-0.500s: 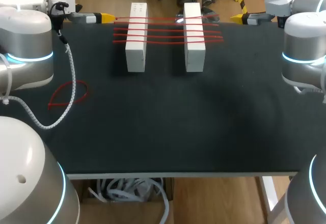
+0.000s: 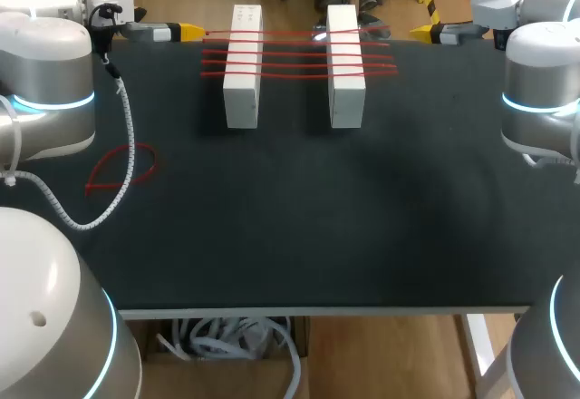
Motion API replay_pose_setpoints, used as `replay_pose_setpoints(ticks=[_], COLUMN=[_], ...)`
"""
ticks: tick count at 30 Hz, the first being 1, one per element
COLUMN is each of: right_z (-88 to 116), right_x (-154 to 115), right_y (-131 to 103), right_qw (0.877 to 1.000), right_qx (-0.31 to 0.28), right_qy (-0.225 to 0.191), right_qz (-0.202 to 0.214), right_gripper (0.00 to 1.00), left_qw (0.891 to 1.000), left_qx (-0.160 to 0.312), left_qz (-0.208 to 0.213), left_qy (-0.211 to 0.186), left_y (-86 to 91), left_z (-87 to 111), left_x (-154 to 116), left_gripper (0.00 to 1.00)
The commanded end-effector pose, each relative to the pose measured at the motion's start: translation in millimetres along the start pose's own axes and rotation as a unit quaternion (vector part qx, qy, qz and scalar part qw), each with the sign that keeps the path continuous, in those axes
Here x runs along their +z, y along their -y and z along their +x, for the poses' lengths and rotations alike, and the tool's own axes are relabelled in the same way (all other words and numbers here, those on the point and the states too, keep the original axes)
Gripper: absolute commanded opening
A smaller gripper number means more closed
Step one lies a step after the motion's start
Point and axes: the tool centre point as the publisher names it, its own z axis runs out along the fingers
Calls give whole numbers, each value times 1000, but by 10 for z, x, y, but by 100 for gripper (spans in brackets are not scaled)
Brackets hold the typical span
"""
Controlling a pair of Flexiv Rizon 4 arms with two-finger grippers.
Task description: Grab the tape and strap the tape.
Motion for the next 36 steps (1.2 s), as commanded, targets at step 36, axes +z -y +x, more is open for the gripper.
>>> replay_pose_setpoints(ticks=[36], right_z=[-4], right_x=[2], right_y=[-4], right_qw=[1000], right_qx=[0], right_qy=[0], right_qz=[1], right_gripper=[100], left_qw=[915], left_qx=[244], left_qz=[108], left_qy=[-303], left_y=[-201], left_z=[416], left_x=[-99], left_gripper=[100])
